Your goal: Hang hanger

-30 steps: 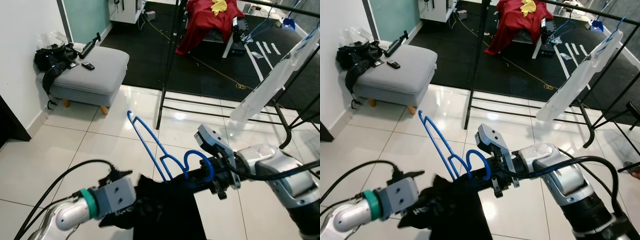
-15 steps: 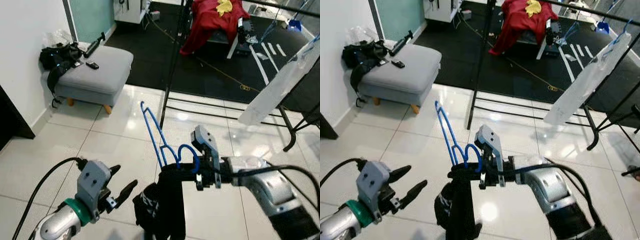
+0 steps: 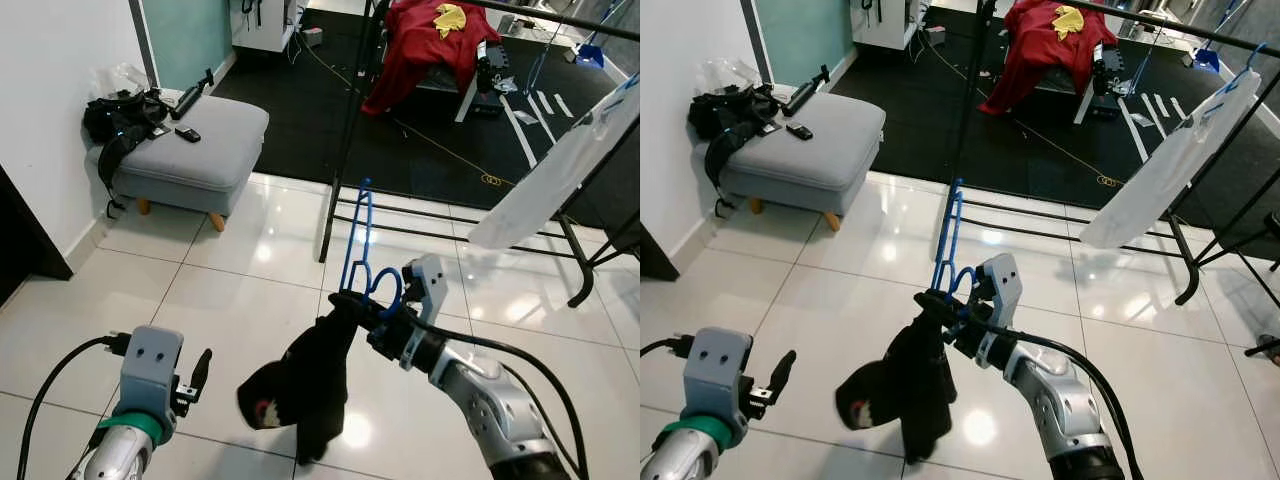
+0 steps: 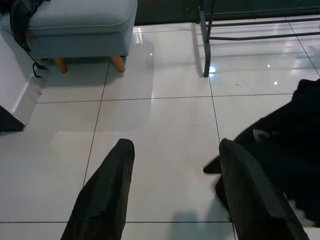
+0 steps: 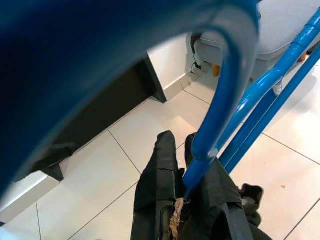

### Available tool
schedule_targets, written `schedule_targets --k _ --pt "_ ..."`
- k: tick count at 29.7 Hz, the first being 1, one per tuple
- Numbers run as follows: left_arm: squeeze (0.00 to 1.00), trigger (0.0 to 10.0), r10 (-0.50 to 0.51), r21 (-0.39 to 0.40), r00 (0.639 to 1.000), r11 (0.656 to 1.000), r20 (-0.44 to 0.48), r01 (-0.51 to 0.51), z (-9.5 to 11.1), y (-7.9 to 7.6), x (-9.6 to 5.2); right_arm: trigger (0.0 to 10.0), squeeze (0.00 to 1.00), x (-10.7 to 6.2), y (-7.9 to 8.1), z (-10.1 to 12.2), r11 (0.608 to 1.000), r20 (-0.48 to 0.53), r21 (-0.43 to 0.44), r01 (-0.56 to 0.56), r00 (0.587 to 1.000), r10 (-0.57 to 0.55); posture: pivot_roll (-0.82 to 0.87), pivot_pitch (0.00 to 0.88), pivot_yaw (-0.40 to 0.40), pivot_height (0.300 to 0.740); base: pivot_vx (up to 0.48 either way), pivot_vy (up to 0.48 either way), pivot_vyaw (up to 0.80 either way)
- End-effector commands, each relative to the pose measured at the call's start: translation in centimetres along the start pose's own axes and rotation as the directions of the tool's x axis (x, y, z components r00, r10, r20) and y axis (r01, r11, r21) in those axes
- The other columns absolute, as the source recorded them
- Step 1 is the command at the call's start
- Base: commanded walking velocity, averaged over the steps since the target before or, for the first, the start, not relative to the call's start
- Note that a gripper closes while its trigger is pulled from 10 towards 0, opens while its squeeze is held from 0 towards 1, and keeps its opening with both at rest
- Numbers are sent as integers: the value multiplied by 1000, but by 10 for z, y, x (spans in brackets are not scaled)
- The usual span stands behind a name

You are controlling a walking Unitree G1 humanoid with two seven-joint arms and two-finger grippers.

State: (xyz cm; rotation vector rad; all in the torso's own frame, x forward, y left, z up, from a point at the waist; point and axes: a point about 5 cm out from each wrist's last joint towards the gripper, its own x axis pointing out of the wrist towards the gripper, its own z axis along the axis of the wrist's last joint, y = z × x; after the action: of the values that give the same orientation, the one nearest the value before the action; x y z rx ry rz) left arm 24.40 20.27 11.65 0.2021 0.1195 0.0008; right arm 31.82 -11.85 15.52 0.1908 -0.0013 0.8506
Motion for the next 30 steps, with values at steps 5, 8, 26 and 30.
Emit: schedule_targets --k 5,8,26,30 --pt "0 10000 15 4 1000 1000 -19 -15 -5 1 -1 10000 0 -6 4 -13 999 4 33 18 1000 -18 -11 92 2 740 0 0 0" --pt "0 10000 14 7 1000 1000 -16 -14 -6 -1 -1 10000 0 -6 5 -15 998 13 52 30 999 -30 -12 89 4 740 0 0 0" --pt "0 10000 -17 95 1000 995 16 15 8 8 9 10000 0 -27 -4 -6 795 -510 -383 -470 825 243 -14 136 40 740 0 0 0" --pt "0 10000 -37 105 999 994 11 36 8 8 8 10000 0 -43 -20 7 693 -680 -405 -596 703 208 -19 143 49 740 0 0 0"
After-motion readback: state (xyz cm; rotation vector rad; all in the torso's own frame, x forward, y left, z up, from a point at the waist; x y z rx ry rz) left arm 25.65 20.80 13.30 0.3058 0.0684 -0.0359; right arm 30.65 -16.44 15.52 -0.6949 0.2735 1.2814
